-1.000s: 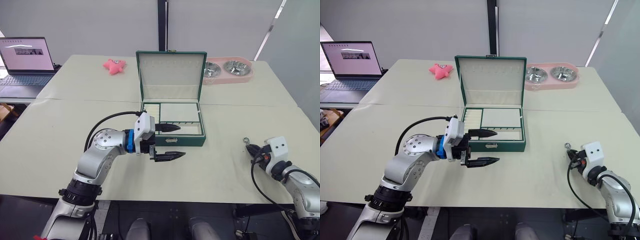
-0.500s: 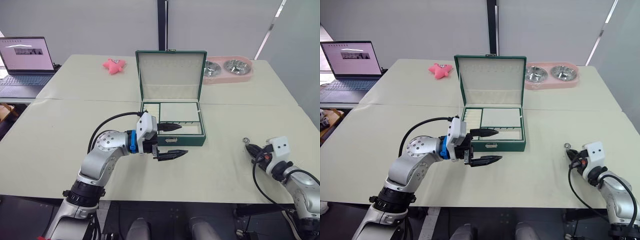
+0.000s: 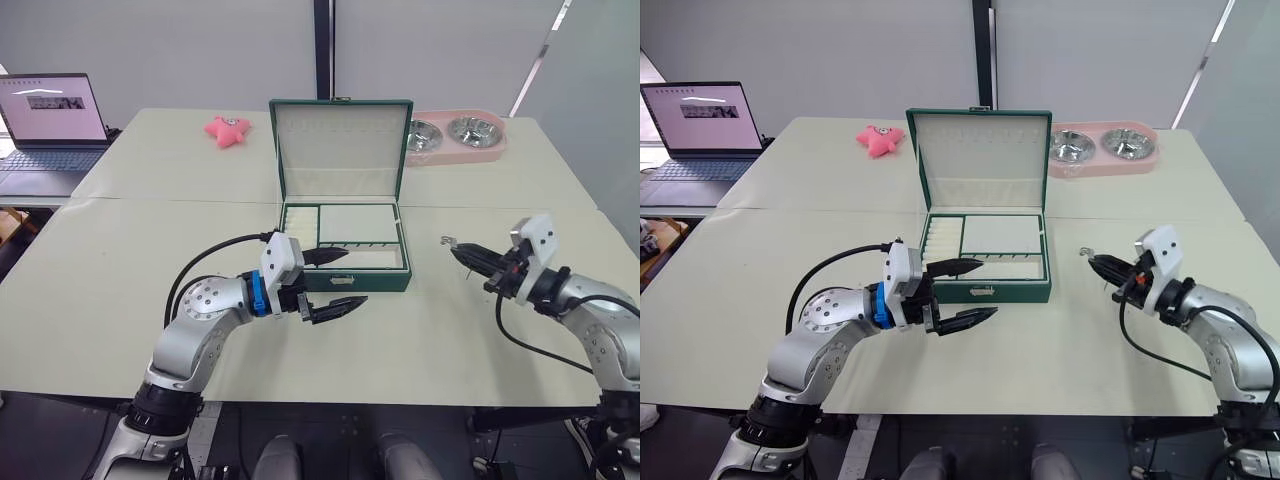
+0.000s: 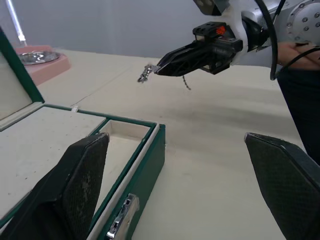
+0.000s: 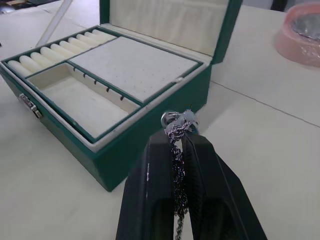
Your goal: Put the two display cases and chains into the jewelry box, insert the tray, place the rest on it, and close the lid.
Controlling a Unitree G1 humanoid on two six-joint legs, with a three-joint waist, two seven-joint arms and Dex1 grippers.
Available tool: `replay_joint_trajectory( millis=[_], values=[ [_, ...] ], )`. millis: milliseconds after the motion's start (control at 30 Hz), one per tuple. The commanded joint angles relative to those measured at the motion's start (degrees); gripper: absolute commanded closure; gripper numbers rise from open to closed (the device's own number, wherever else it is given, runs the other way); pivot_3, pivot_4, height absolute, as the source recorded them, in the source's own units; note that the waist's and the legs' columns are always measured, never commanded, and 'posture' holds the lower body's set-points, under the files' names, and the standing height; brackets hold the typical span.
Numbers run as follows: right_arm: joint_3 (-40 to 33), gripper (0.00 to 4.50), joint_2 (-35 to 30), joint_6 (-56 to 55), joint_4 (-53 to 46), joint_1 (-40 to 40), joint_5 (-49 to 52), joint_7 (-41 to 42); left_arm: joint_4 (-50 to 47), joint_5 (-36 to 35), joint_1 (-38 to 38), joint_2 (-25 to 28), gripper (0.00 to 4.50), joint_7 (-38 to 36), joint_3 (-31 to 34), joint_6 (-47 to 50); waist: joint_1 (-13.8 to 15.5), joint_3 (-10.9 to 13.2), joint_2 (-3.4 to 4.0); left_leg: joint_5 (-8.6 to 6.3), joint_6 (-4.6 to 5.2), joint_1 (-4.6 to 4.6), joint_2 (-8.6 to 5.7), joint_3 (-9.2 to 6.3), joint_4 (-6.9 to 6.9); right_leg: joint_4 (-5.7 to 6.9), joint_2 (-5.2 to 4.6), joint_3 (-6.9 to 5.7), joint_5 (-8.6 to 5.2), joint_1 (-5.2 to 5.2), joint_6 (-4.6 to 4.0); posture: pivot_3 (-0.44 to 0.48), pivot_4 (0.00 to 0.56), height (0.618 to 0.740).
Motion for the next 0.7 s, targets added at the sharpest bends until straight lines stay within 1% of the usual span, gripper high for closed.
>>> replay_joint_trajectory(
  millis=[33,133,367,700],
  values=[
    [2.53,4.43,0.20,0.00,0.62,-5.01,0.03,2.02,-3.38,0.06,1.59,-0.28,0.00,3.37,2.66,-1.24,0.05,0.00,0.00,0.00,0.00,-0.01,0.01,-0.02,0.00,0.00,0.00,-0.01,0.00,-0.02,0.00,0.000,0.150,0.740],
    [5.78,4.43,2.45,-1.14,4.02,-9.19,-0.92,3.47,-4.52,0.77,4.07,-0.35,0.00,5.87,3.59,-1.75,0.03,0.00,0.00,0.00,0.00,-0.02,0.01,-0.01,0.01,-0.01,-0.01,-0.01,0.00,-0.02,0.00,0.000,0.150,0.740],
    [11.94,4.43,7.50,-4.30,11.24,-15.86,-3.65,7.35,-6.84,1.10,8.79,-1.05,0.00,11.64,6.51,-2.59,-0.05,0.00,0.00,0.00,0.00,-0.13,0.01,0.04,0.01,0.10,-0.04,0.03,0.00,-0.26,0.00,0.000,0.150,0.740],
    [16.58,4.43,12.51,-7.76,18.48,-21.98,-6.75,13.07,-12.09,1.13,16.31,-1.61,0.00,17.31,9.45,-3.02,-0.19,0.01,0.01,0.00,0.00,-0.14,0.03,0.05,0.00,0.12,-0.05,0.02,0.00,-0.31,-0.01,0.000,0.150,0.740]
  ],
)
